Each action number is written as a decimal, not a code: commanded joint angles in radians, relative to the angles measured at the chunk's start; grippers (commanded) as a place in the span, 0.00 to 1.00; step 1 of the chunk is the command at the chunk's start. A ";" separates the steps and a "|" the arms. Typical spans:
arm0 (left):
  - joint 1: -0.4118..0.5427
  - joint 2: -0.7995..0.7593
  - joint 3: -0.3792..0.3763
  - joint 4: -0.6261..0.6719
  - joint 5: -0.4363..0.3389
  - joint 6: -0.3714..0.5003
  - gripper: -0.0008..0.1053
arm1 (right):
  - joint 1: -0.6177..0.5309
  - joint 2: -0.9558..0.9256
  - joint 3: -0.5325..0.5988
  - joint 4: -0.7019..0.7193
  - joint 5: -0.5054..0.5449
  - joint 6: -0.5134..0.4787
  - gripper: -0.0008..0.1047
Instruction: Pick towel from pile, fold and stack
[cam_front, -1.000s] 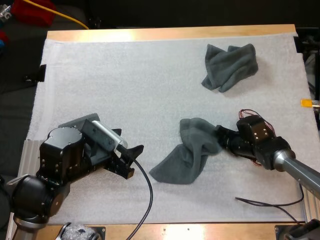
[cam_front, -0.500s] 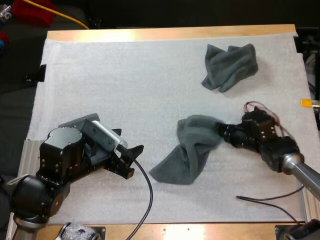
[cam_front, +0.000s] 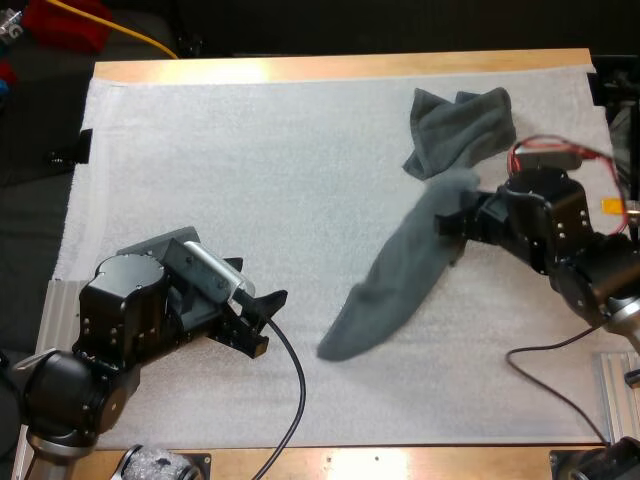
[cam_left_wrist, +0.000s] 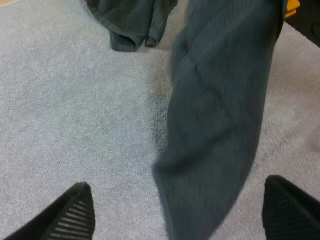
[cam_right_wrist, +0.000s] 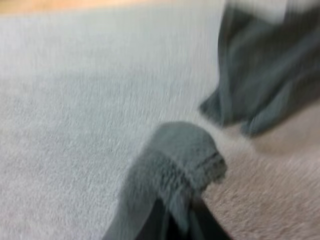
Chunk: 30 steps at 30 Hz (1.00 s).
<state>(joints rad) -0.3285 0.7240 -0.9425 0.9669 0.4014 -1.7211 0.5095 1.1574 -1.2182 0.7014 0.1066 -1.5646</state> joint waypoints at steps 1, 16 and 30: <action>-0.006 0.001 -0.005 0.001 -0.004 -0.002 0.64 | 0.014 -0.011 -0.045 0.022 0.044 -0.055 0.02; -0.006 0.001 -0.005 0.001 -0.004 -0.002 0.64 | 0.093 0.005 -0.204 0.124 0.197 -0.242 0.02; -0.006 0.001 -0.005 0.001 -0.004 -0.002 0.64 | 0.382 0.185 -0.184 0.287 0.131 -0.124 0.02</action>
<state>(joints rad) -0.3285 0.7240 -0.9425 0.9669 0.4014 -1.7211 0.8889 1.3408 -1.4016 0.9730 0.2468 -1.6966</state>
